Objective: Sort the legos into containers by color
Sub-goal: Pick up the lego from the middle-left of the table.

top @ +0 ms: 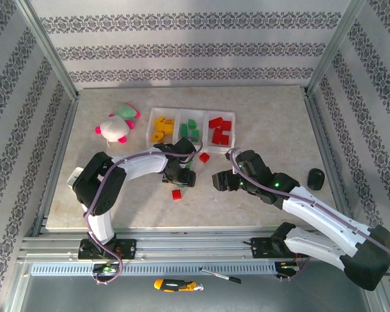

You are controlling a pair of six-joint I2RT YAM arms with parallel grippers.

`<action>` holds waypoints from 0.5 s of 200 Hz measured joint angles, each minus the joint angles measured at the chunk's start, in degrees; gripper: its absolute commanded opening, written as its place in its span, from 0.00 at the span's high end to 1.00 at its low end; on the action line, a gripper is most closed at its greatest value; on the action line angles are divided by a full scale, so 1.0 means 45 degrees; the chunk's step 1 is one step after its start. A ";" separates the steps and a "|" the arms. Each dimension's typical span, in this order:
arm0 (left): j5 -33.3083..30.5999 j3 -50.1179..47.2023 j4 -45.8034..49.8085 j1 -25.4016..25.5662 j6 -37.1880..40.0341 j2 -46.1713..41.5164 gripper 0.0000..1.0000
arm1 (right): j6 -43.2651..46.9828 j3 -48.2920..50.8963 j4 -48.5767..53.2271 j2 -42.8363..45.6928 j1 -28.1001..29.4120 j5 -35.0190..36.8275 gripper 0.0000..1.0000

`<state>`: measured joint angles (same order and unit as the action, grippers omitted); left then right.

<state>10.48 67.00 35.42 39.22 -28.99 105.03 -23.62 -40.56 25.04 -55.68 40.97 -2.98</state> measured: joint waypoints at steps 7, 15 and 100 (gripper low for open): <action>-0.0005 0.0000 0.0000 0.0015 0.0000 0.0029 0.31 | 0.0015 0.0000 -0.0029 -0.0078 0.0000 -0.0039 0.29; -0.0005 0.0000 0.0005 0.0024 0.0010 0.0058 0.33 | 0.0015 0.0000 -0.0087 -0.0146 0.0000 -0.0087 0.28; -0.0476 0.0000 0.0087 0.0024 0.0010 0.0131 0.56 | 0.0010 -0.0015 -0.0646 -0.0495 0.0010 -0.0369 0.28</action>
<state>8.34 67.00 35.81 39.33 -28.95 105.62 -23.57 -40.62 22.13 -57.91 41.01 -4.64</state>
